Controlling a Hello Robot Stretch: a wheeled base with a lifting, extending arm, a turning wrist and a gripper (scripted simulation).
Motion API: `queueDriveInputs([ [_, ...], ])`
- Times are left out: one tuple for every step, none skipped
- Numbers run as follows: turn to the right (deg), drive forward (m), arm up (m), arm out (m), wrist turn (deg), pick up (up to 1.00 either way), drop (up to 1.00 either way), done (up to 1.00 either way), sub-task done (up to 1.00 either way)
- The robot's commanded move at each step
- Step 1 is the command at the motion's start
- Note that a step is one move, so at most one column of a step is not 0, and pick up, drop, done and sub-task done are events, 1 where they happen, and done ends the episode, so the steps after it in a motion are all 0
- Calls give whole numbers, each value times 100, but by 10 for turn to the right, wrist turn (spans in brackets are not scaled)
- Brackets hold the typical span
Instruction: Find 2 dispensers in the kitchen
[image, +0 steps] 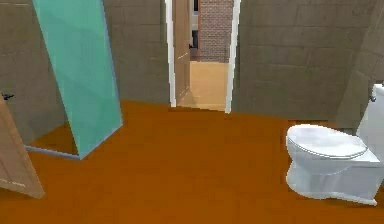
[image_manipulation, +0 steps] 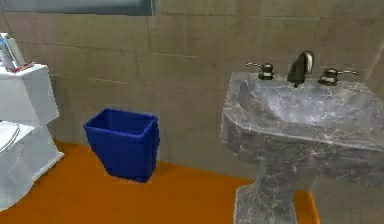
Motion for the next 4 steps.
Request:
queueDriveInputs([
  [0, 100, 0, 0, 0, 0, 0, 0, 0],
  [0, 100, 0, 0, 0, 0, 0, 0, 0],
  [30, 0, 0, 0, 0, 0, 0, 0, 0],
  [0, 80, 0, 0, 0, 0, 0, 0, 0],
])
